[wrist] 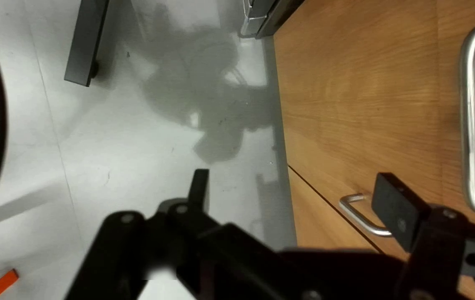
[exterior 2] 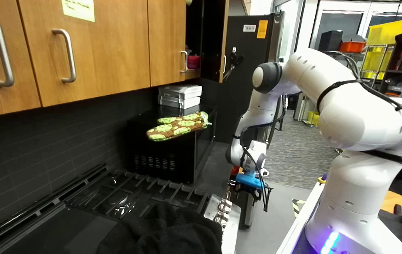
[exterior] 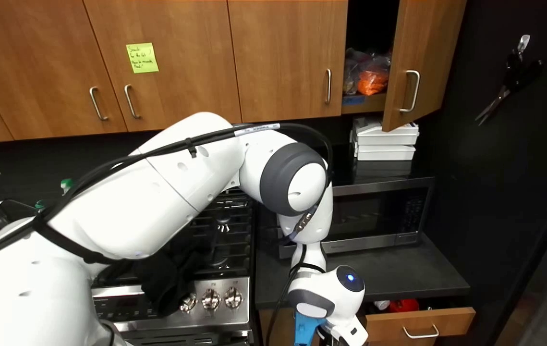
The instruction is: Pull the top drawer to open it
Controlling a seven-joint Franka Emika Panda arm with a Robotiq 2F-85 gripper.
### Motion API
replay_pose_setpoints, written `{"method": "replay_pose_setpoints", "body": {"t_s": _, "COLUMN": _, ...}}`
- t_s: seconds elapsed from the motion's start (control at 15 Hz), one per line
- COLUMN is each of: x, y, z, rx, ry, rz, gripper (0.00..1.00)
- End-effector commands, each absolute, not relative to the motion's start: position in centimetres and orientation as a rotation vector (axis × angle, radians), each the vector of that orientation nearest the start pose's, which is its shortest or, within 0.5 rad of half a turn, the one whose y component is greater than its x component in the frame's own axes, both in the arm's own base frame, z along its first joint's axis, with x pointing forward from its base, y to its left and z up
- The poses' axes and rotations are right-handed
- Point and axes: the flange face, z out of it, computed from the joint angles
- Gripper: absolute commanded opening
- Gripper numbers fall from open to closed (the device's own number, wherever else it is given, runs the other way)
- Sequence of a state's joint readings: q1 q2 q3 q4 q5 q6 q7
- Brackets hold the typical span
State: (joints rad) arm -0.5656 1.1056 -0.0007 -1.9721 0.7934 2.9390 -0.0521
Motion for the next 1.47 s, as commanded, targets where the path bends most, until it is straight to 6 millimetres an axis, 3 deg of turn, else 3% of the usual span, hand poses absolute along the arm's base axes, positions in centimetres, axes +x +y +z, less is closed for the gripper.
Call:
{"method": "replay_pose_setpoints", "body": {"t_s": 0.0, "x": 37.9, "y": -30.2, "z": -8.1, "rx": -2.373, "ry": 1.836, "rz": 0.114, "gripper": 1.00}}
{"method": "replay_pose_setpoints", "body": {"t_s": 0.67, "x": 38.5, "y": -29.5, "z": -5.8, "rx": -2.475, "ry": 1.713, "rz": 0.120, "gripper": 1.00}}
{"method": "replay_pose_setpoints", "body": {"t_s": 1.13, "x": 40.9, "y": -28.2, "z": -5.6, "rx": -2.503, "ry": 1.555, "rz": -0.044, "gripper": 1.00}}
{"method": "replay_pose_setpoints", "body": {"t_s": 1.4, "x": 40.4, "y": -28.2, "z": -6.1, "rx": -2.482, "ry": 1.543, "rz": -0.101, "gripper": 1.00}}
